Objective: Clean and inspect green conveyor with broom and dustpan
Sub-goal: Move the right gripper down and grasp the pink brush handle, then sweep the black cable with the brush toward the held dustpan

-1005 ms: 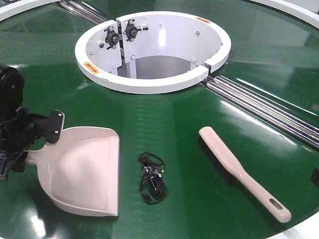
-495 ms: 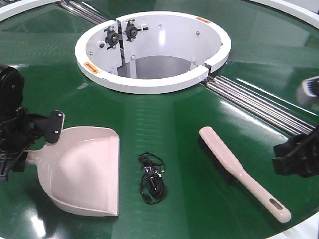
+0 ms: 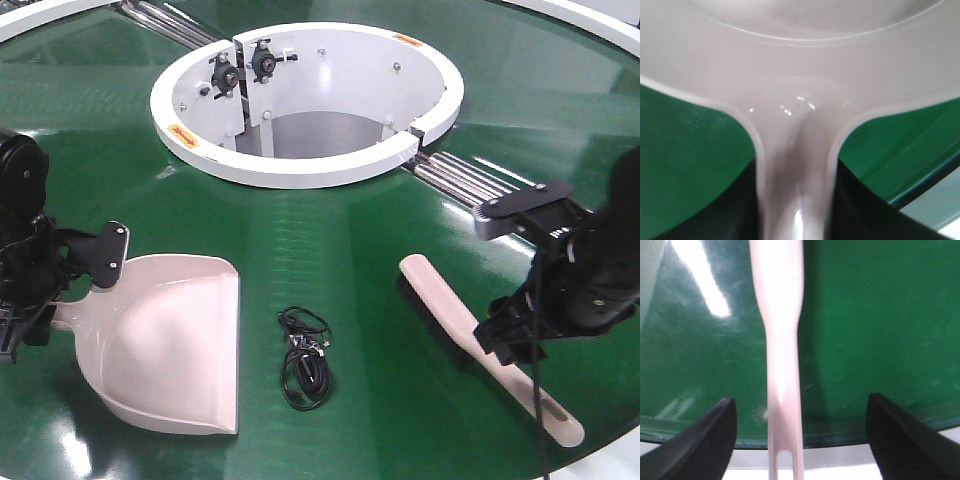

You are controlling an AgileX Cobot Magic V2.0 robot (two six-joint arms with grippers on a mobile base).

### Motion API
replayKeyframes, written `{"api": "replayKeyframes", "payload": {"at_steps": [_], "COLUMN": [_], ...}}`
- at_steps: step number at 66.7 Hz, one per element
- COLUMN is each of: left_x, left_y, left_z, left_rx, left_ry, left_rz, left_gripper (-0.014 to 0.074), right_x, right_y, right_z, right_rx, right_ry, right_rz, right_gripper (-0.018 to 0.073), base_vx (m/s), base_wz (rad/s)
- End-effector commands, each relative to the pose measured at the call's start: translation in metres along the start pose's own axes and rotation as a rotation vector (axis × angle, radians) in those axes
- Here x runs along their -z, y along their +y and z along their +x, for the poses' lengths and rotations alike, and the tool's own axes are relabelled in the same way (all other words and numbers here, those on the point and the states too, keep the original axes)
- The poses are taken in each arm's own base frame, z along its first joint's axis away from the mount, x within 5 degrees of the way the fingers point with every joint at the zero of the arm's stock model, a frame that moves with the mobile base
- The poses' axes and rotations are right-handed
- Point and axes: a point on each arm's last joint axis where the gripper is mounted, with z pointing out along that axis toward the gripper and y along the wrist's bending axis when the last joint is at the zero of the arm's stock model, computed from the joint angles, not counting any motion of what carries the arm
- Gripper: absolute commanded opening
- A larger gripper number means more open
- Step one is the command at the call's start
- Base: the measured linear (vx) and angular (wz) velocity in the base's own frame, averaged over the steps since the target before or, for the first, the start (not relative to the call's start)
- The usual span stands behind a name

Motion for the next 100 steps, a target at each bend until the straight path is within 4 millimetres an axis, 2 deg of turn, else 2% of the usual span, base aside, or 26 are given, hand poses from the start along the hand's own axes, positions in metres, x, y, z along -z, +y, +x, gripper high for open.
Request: {"api": "replayKeyframes", "payload": {"at_steps": [1,16,33,42,47,61,71,82,90,100], "left_x": [0.020,0.020,0.020,0.020,0.020,0.020,0.020,0.020,0.020,0.020], "left_y": [0.000,0.000,0.000,0.000,0.000,0.000,0.000,0.000,0.000,0.000], "left_z": [0.002,0.002,0.002,0.002,0.002,0.002,0.002,0.002,0.002,0.002], "left_rx": [0.015,0.015,0.015,0.015,0.015,0.015,0.015,0.015,0.015,0.015], "left_ry": [-0.017,-0.017,-0.017,-0.017,-0.017,-0.017,-0.017,-0.017,-0.017,-0.017], "left_rz": [-0.058,-0.058,-0.058,-0.058,-0.058,-0.058,-0.058,-0.058,-0.058,-0.058], "left_gripper": [-0.0007,-0.0007,-0.0007,-0.0007,-0.0007,-0.0007,-0.0007,-0.0007,-0.0007,-0.0007], "right_x": [0.001,-0.033,-0.061,-0.071,-0.074,-0.075,-0.075,-0.070,-0.058,-0.039], "right_y": [-0.001,0.002,0.004,0.004,0.005,0.005,0.005,0.006,0.009,0.026], "right_z": [-0.011,-0.021,-0.027,-0.029,-0.029,-0.030,-0.030,-0.030,-0.028,-0.025], "right_rx": [0.035,0.064,0.065,0.062,0.062,0.061,0.043,-0.012,-0.051,-0.048], "right_ry": [-0.007,0.102,0.190,0.219,0.228,0.220,0.217,0.206,0.167,0.119], "right_rz": [0.000,-0.026,-0.043,-0.048,-0.050,-0.050,-0.053,-0.056,-0.044,-0.025], "right_gripper": [0.0529,0.0529,0.0519,0.0468,0.0404,0.0140,-0.0017,-0.0009,-0.0008,-0.0006], "base_vx": [0.00,0.00,0.00,0.00,0.00,0.00,0.00,0.00,0.00,0.00], "base_wz": [0.00,0.00,0.00,0.00,0.00,0.00,0.00,0.00,0.00,0.00]}}
